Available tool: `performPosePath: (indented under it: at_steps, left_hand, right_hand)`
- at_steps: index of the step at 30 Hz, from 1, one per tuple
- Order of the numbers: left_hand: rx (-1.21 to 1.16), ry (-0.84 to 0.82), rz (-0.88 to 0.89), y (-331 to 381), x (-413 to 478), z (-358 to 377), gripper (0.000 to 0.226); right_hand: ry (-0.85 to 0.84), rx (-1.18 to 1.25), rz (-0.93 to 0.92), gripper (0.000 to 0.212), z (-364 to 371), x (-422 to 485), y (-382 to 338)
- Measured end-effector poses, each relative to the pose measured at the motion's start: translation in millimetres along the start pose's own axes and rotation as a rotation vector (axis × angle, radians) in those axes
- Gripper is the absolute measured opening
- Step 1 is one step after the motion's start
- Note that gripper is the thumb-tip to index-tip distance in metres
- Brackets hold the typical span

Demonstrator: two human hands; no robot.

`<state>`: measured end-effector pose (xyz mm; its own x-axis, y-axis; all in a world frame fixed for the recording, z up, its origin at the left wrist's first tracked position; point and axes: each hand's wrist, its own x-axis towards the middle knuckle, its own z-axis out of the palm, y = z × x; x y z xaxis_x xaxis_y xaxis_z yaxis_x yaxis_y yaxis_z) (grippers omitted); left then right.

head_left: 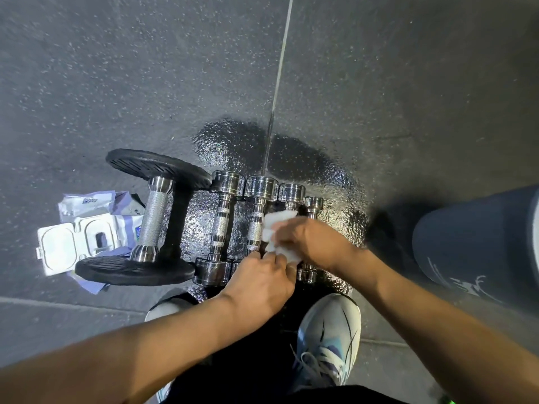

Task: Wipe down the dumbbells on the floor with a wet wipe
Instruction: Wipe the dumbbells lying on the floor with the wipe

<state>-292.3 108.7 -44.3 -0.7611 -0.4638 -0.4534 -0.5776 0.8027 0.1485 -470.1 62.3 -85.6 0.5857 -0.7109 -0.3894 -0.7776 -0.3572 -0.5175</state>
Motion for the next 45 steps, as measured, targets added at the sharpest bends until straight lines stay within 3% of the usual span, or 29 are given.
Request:
performPosePath:
  at_steps: [3,5,7,10,14,16,21,32,38,45]
  left_hand:
    - [0.006,0.019,-0.037,2,0,1,0.052]
    - [-0.010,0.022,-0.043,1,1,-2,0.052]
    - [-0.019,0.018,-0.062,1,1,-4,0.044]
    - [-0.038,0.013,-0.076,3,1,-3,0.040]
    - [-0.023,0.005,-0.068,2,0,-4,0.053]
    - [-0.026,0.011,-0.059,1,-1,-4,0.057]
    - [-0.042,0.020,-0.062,0,-1,-2,0.056]
    - [-0.052,0.023,-0.065,0,-1,-1,0.055]
    - [-0.050,0.015,-0.082,-1,0,-1,0.049]
    - [-0.075,0.020,-0.089,-1,1,0,0.050]
  right_hand:
    - [0.102,-0.162,0.086,0.042,-4,10,8]
    - [0.096,-0.168,0.084,0.035,3,5,4]
    - [-0.030,-0.079,0.025,0.020,8,-5,-7]
    - [-0.102,0.052,-0.052,0.017,9,-13,-10]
    - [0.110,0.048,0.087,0.034,-4,-1,8]
    - [0.147,0.022,0.071,0.043,-14,0,14]
    - [-0.107,0.069,-0.030,0.039,-9,-10,8]
    - [0.025,0.118,0.053,0.032,-7,-12,11]
    - [-0.056,0.168,-0.006,0.033,-1,-11,13]
    - [0.010,0.154,0.004,0.026,-12,0,13]
